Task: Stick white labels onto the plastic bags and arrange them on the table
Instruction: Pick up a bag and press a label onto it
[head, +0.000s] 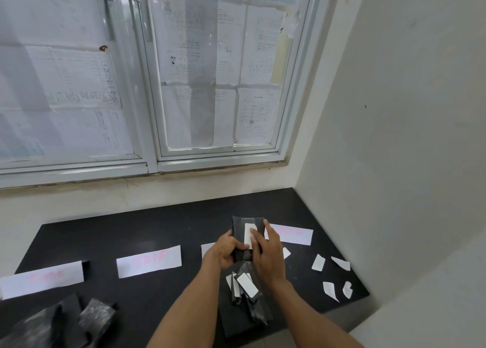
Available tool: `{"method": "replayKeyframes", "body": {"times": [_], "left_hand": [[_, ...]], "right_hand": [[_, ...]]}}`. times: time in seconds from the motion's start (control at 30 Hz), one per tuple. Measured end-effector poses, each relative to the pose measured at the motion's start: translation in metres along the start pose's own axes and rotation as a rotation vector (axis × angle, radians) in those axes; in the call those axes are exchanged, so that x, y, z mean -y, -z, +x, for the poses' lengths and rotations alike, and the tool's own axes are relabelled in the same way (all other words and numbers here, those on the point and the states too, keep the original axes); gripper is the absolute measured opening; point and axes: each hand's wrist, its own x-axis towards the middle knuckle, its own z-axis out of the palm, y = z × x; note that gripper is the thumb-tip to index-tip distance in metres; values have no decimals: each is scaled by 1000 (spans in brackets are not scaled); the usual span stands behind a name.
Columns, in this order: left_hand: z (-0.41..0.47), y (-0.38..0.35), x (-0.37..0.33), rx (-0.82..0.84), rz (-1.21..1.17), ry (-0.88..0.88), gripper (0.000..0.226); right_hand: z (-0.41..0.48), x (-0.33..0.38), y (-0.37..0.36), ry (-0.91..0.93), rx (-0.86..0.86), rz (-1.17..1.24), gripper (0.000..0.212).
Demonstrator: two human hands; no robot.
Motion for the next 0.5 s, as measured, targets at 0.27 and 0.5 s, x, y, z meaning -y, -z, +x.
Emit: {"method": "replayKeyframes", "body": {"times": [0.27,0.5], "left_hand": [[-10,8,9,124,88,124,61],[-5,21,13,-151,76,180,44]], "right_hand": [[21,-1,1,-479,-189,428,30],[13,11,-11,-531,5,520,43]]}}
